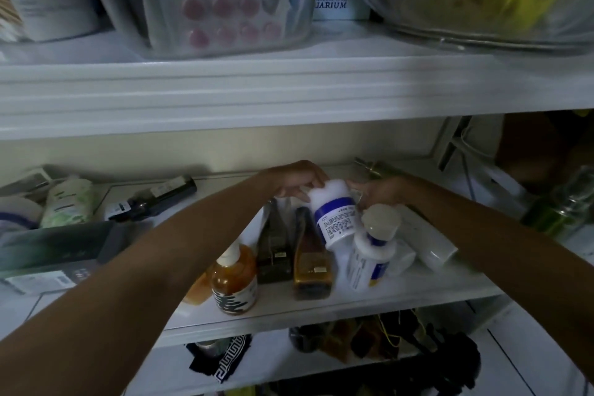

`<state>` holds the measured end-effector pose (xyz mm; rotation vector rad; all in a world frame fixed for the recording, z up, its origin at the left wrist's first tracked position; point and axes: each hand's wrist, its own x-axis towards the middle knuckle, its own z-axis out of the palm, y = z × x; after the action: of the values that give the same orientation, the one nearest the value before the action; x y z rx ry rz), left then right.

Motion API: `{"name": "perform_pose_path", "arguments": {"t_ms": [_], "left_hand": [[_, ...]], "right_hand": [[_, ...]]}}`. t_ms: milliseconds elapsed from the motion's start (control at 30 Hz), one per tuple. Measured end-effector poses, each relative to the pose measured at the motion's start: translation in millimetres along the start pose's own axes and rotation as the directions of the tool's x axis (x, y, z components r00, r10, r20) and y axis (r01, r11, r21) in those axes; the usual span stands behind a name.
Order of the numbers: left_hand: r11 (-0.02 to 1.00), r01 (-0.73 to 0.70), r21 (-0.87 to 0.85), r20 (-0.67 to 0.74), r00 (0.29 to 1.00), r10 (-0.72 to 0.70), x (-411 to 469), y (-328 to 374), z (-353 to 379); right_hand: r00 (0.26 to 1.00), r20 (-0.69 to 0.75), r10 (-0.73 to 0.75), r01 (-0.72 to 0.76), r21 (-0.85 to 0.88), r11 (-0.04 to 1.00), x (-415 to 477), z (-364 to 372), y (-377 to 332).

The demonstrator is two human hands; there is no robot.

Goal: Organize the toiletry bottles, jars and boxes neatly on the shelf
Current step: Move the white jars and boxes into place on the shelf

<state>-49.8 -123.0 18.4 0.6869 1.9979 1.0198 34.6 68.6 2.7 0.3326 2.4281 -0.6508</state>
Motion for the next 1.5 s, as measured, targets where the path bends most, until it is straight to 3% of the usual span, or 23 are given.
{"name": "perform_pose_path", "arguments": {"t_ms": [100,267,467,667,833,1033,1233,1400,1500], "left_hand": [[0.997,-0.005,0.072,0.001,1.0,0.005,-1,2,5],[0.99,-0.007,0.142,-0.009,1.0,0.009,-3,0,10],[0.882,-0.02,0.47,0.019,1.0,0.012,-12,-9,-11],[0.753,0.217,0.621,-0.331,0.944,0.001,-50,-56,-92],[0.648,0.429,0.629,-0.528,0.848,-0.049,-122,-132,-164],[0.578,0.586,0.568,-0.613,0.77,-0.179,-232,-239,-242],[0.61,0.692,0.386,-0.73,0.633,-0.256,-317,-317,-297],[0.677,0.674,0.297,-0.702,0.635,-0.323,-341,-362,-317],[0.719,0.652,0.241,-0.685,0.639,-0.35,-336,-386,-329]], "right_hand": [[1.0,0.016,0.01,-0.01,0.014,1.0,27,-5,20],[0.987,-0.156,0.028,-0.046,-0.109,0.993,-17,8,-18],[0.982,-0.179,0.056,-0.06,-0.018,0.998,-22,0,-37],[0.932,-0.362,0.011,-0.004,0.019,1.0,-20,-16,-93],[0.933,-0.323,-0.156,0.124,-0.115,0.986,10,2,-197],[0.927,-0.202,-0.315,0.275,-0.204,0.94,44,57,-345],[0.909,-0.079,-0.41,0.381,-0.243,0.892,69,121,-466],[0.901,-0.007,-0.433,0.427,-0.147,0.892,85,173,-533],[0.921,0.031,-0.387,0.387,0.019,0.922,86,196,-556]]}}
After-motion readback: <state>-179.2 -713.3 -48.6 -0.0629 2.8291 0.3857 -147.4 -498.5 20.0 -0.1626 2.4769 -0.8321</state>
